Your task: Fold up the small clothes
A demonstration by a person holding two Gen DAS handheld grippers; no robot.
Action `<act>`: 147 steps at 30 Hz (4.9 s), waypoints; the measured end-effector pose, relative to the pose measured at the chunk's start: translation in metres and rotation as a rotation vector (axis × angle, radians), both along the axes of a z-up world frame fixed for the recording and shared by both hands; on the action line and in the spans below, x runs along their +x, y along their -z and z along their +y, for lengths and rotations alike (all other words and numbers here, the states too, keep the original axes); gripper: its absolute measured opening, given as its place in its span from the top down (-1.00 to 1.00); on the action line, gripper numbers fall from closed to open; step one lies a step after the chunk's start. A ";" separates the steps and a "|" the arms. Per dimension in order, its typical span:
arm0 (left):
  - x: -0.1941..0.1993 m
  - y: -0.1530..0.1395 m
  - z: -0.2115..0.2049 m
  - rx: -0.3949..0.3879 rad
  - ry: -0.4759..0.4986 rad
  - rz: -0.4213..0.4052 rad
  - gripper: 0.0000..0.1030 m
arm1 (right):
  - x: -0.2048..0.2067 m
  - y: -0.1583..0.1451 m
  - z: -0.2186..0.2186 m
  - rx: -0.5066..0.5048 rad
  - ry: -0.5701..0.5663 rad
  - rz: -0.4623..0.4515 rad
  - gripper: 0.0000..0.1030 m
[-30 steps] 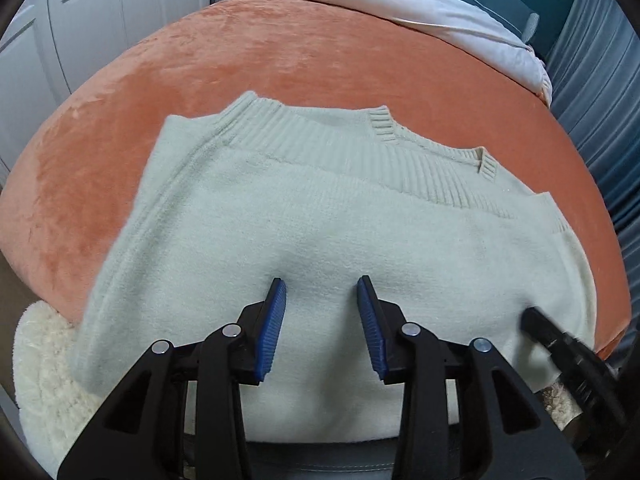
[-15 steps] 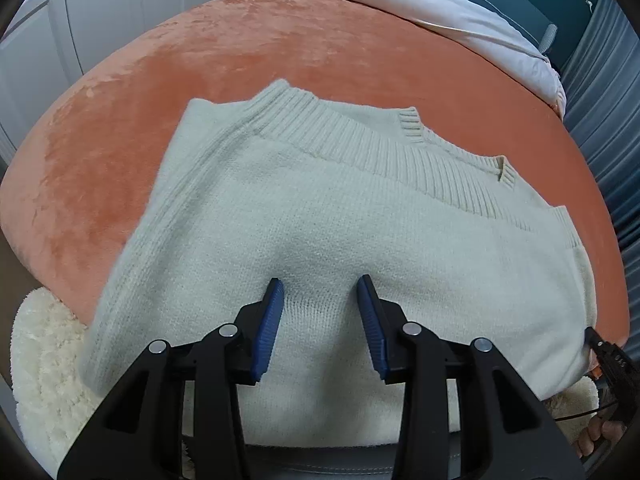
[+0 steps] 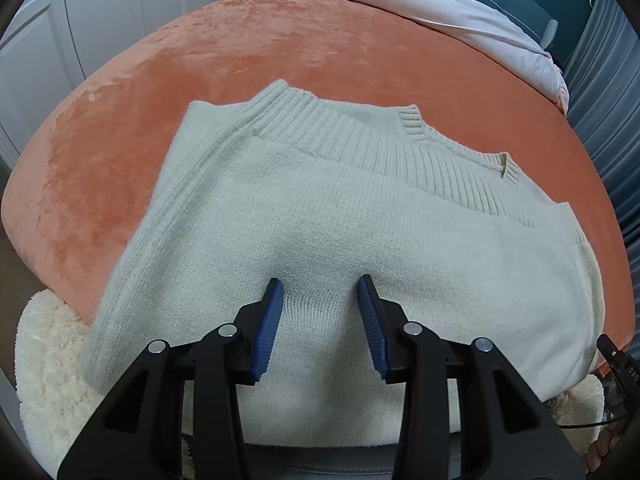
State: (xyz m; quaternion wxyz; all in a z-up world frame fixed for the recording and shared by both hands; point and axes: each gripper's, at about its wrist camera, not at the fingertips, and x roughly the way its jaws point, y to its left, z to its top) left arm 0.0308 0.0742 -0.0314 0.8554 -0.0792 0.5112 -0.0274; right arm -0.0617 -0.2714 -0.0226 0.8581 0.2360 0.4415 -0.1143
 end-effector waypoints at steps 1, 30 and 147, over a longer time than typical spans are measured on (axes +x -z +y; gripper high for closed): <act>0.000 0.000 0.000 0.001 0.000 -0.001 0.27 | -0.001 -0.003 0.008 0.011 -0.024 -0.009 0.86; -0.025 -0.028 0.111 -0.196 -0.242 -0.028 -0.12 | 0.098 0.008 0.217 -0.029 -0.488 0.106 0.94; -0.039 -0.010 -0.151 0.094 0.524 0.126 0.55 | 0.021 -0.034 -0.045 0.243 -0.169 -0.173 0.76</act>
